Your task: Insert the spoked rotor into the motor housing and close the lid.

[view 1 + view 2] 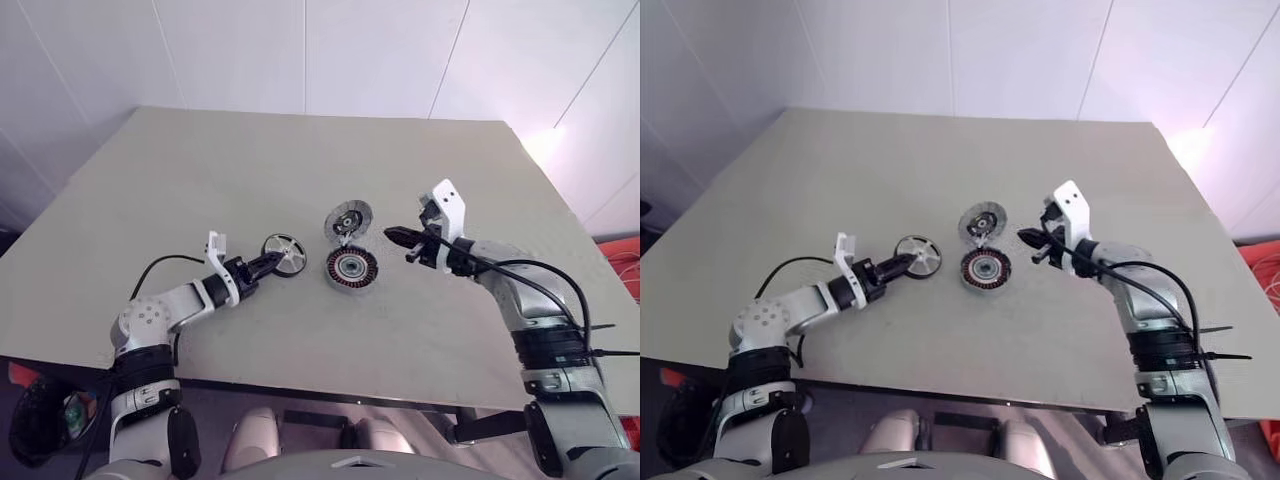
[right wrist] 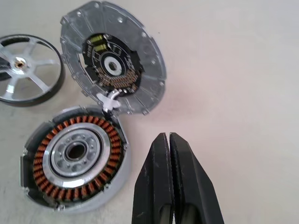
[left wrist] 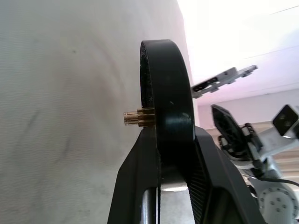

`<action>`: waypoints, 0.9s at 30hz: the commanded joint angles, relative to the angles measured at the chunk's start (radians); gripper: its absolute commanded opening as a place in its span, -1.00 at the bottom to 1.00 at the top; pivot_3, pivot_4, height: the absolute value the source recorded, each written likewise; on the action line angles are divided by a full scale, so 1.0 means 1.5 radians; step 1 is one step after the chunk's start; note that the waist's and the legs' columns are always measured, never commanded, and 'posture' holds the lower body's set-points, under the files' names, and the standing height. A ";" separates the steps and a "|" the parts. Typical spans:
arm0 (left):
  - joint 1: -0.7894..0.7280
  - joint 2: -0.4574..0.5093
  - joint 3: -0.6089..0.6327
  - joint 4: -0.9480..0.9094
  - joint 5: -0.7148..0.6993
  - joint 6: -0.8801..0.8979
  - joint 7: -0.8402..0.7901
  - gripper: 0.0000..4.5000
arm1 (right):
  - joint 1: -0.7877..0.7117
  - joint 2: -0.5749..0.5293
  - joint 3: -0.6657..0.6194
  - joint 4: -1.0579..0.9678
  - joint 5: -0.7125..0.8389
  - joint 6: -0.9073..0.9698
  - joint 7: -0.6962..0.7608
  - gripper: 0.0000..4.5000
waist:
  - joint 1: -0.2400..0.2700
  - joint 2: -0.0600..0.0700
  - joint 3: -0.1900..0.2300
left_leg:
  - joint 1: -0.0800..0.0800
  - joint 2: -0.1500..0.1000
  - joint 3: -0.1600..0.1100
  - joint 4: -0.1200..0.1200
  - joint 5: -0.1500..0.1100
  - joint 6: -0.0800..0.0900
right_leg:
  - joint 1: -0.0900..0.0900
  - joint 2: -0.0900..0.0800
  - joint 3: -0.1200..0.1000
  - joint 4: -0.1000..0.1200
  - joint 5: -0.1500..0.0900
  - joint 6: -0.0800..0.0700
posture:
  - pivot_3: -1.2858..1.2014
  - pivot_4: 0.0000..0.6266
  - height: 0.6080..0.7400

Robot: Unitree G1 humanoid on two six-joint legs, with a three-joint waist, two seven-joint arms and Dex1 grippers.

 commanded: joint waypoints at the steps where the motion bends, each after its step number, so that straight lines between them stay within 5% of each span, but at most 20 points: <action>1: -0.012 -0.004 0.031 -0.020 -0.085 0.041 0.002 -0.81 | 0.026 -0.033 -0.019 -0.041 0.038 0.026 0.043 -1.00 | 0.000 0.000 0.000 | 0.000 0.000 0.000 0.000 0.000 0.000 | 0.000 0.000 0.000 0.000 0.000 0.000 | 0.03 -1.00 1.00; 8: -0.059 -0.026 0.029 0.040 -0.157 0.116 0.060 -0.81 | 0.092 -0.077 0.017 -0.112 0.043 0.009 0.108 -1.00 | -0.001 0.001 0.001 | 0.000 0.000 0.000 0.000 0.000 0.001 | 0.001 0.000 0.000 0.000 0.000 0.000 | 0.03 -1.00 1.00; 27: -0.172 -0.078 -0.035 0.211 -0.102 0.102 0.028 -0.81 | 0.126 -0.104 0.009 -0.205 0.067 0.038 0.101 -1.00 | 0.004 0.001 0.001 | -0.001 0.000 0.000 0.000 0.000 0.002 | 0.000 0.000 0.000 -0.002 0.000 0.001 | 0.03 -1.00 1.00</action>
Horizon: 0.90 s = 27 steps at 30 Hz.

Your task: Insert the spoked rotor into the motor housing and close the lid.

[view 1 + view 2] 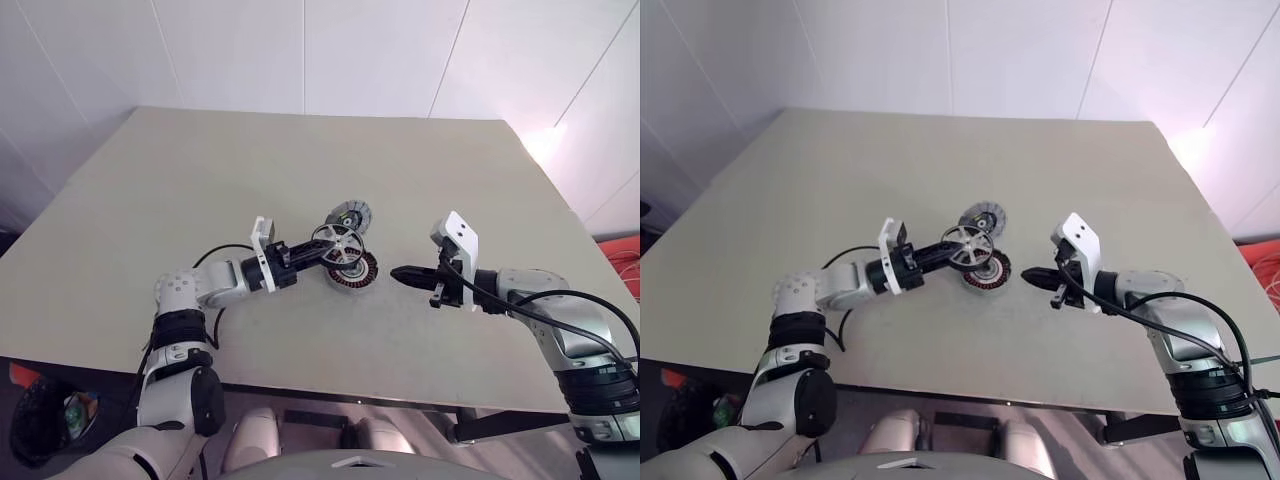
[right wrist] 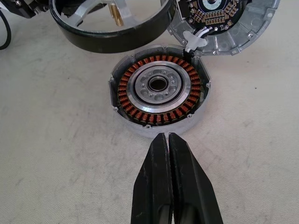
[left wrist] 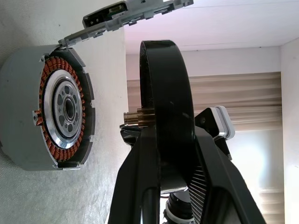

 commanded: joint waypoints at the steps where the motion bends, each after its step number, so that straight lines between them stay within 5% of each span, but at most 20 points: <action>1: -0.029 -0.012 -0.014 0.016 0.014 -0.017 -0.020 -0.81 | -0.006 -0.007 -0.018 -0.033 0.016 0.000 -0.006 -1.00 | 0.000 0.000 0.000 | 0.000 0.000 0.000 0.000 0.000 0.000 | 0.000 0.000 0.000 0.000 0.000 0.000 | 0.03 -1.00 1.00; 27: -0.060 -0.024 -0.067 0.101 0.157 -0.081 -0.095 -0.81 | -0.006 0.000 -0.017 -0.023 0.021 -0.023 -0.028 -1.00 | 0.001 0.000 0.000 | 0.000 0.000 0.000 0.000 0.000 0.000 | 0.000 0.000 0.000 0.000 0.000 0.000 | 0.03 -1.00 1.00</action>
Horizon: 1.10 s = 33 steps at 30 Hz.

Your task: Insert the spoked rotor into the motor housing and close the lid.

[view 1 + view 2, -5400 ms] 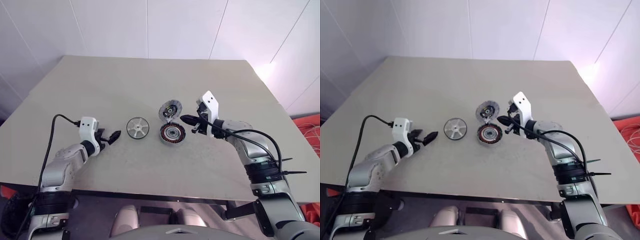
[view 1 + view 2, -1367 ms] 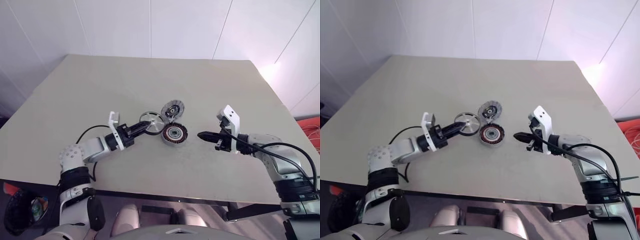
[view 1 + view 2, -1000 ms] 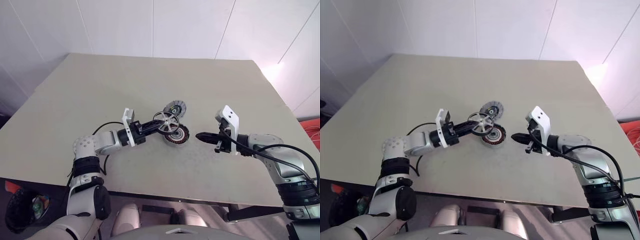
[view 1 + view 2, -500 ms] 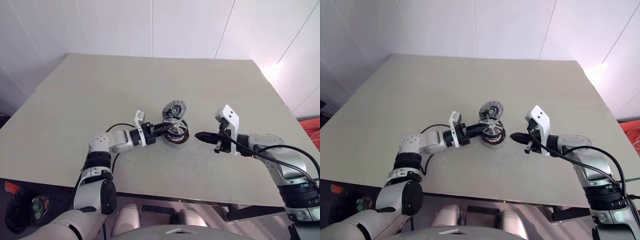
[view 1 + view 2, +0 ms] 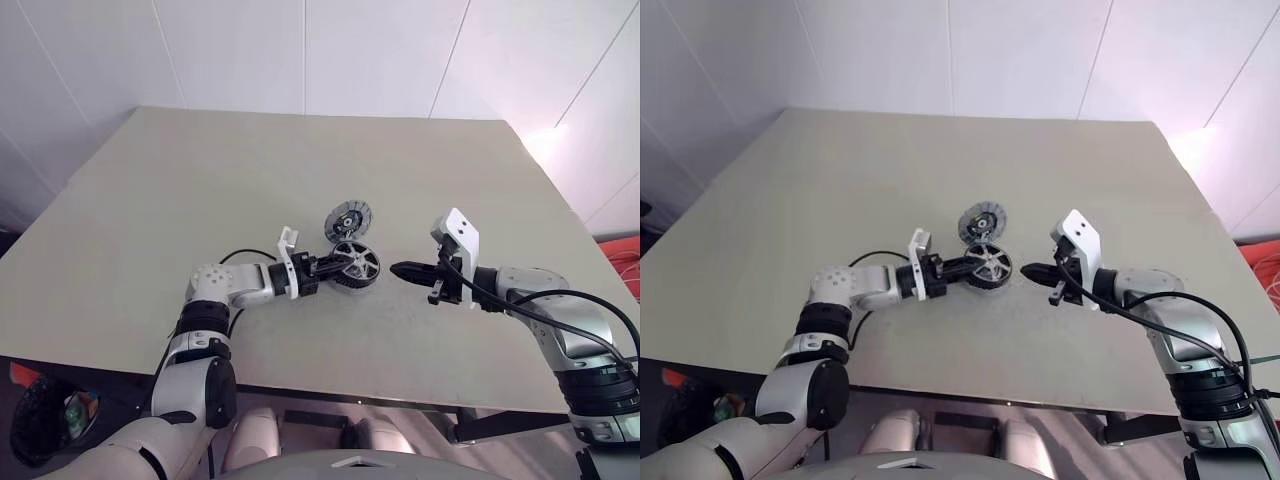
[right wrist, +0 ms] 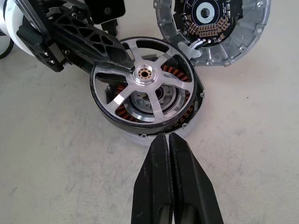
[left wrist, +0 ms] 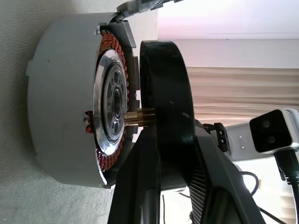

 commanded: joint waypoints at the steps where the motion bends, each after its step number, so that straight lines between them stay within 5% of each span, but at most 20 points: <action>1: -0.017 0.000 0.003 0.003 0.005 -0.008 -0.020 -0.81 | -0.006 -0.001 -0.017 -0.014 0.011 -0.010 -0.002 -1.00 | 0.000 0.000 0.000 | 0.000 0.000 0.000 0.000 0.000 0.000 | 0.000 0.000 0.000 0.000 0.000 0.000 | 0.03 -1.00 1.00; 24: -0.038 -0.018 -0.016 0.071 0.083 -0.066 -0.062 -0.81 | 0.004 -0.004 -0.017 -0.024 0.017 -0.009 0.013 -1.00 | 0.004 0.000 0.000 | 0.002 -0.001 -0.001 0.000 0.000 0.001 | 0.002 -0.001 0.000 0.000 0.000 0.000 | 0.03 -1.00 1.00; 29: -0.038 -0.018 -0.017 0.073 0.094 -0.060 -0.064 -0.10 | 0.002 -0.001 -0.016 -0.019 0.015 -0.014 0.012 -1.00 | 0.005 0.001 0.000 | 0.002 -0.001 -0.001 0.000 0.001 0.001 | 0.002 -0.001 -0.001 0.000 0.000 0.000 | 0.03 -1.00 1.00; 33: -0.036 -0.009 -0.016 0.061 0.089 -0.046 -0.075 -0.10 | -0.002 0.001 -0.013 -0.013 0.013 -0.018 0.011 -1.00 | 0.004 0.001 0.000 | 0.003 -0.001 -0.001 0.000 0.001 0.001 | 0.003 -0.001 -0.001 0.000 0.000 0.000 | 0.03 -1.00 1.00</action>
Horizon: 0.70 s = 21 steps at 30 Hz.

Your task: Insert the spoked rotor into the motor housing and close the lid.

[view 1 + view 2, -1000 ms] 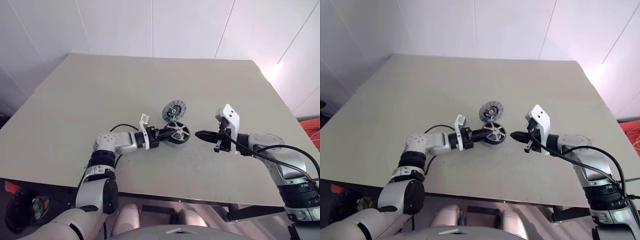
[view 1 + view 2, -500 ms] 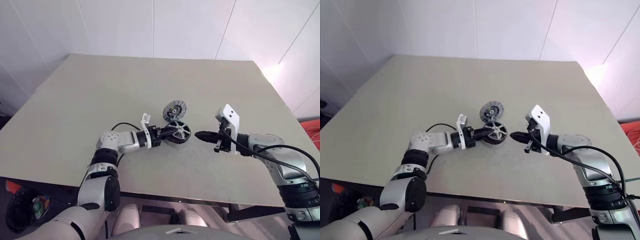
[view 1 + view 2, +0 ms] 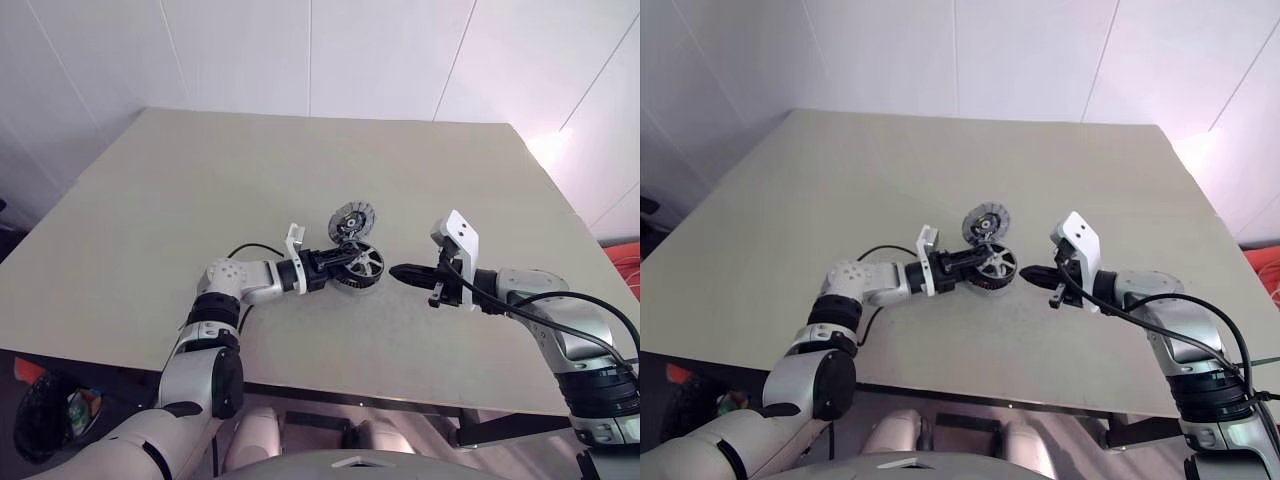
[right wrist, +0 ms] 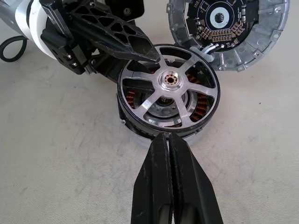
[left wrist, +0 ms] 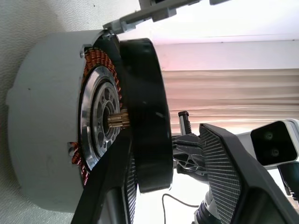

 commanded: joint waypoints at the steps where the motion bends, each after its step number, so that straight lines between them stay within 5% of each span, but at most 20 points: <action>1: 0.003 0.010 -0.004 -0.008 0.008 0.014 -0.003 -0.10 | -0.009 0.001 -0.013 -0.012 0.009 -0.014 -0.002 -1.00 | -0.001 0.000 0.000 | 0.000 0.000 0.000 0.000 0.000 0.000 | 0.000 0.000 0.000 0.000 0.000 0.000 | 0.03 -1.00 1.00; 21: 0.079 0.071 0.047 -0.151 -0.023 0.069 0.025 -0.10 | -0.019 0.016 0.003 0.024 0.000 -0.052 0.015 -1.00 | -0.007 0.001 0.000 | -0.002 0.000 0.000 -0.001 0.000 0.000 | -0.003 0.000 0.000 0.000 0.000 0.000 | 0.03 -1.00 1.00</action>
